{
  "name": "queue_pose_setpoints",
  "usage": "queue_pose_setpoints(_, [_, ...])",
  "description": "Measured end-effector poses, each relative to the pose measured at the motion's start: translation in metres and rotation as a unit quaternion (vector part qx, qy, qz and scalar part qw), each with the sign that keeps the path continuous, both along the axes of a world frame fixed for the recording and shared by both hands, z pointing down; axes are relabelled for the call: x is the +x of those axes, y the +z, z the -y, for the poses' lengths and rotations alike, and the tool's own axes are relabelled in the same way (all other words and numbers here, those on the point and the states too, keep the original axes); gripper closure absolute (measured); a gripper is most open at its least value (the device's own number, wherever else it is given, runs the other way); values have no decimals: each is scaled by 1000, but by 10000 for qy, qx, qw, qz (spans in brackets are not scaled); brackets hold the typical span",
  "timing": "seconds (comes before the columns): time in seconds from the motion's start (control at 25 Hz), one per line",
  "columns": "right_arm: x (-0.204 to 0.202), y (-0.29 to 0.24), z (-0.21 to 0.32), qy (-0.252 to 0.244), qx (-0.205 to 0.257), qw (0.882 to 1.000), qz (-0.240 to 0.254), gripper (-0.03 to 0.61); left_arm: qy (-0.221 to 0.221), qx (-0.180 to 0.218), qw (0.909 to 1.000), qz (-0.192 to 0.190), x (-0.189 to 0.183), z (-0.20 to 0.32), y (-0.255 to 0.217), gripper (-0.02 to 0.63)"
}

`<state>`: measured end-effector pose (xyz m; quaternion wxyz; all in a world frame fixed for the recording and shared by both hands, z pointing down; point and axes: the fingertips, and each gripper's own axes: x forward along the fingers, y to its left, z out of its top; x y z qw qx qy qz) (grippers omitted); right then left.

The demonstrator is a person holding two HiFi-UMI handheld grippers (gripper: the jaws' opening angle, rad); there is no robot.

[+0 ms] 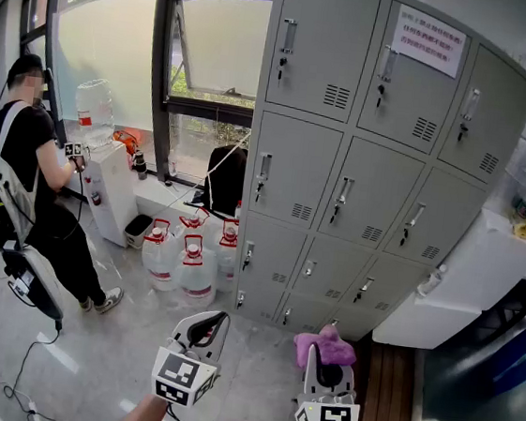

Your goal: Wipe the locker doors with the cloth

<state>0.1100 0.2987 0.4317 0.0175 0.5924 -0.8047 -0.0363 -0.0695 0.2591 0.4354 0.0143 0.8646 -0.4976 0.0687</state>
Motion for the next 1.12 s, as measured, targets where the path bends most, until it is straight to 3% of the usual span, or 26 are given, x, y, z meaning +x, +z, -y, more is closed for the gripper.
queue_pose_setpoints(0.64, [19,11,13,-121,-223,9996,140,548,-68,-115,9999,60,24,10,8,588])
queue_pose_setpoints(1.12, [19,22,53,-560,-134,9982,164,548,-364,12,9992,169,31,39,12,588])
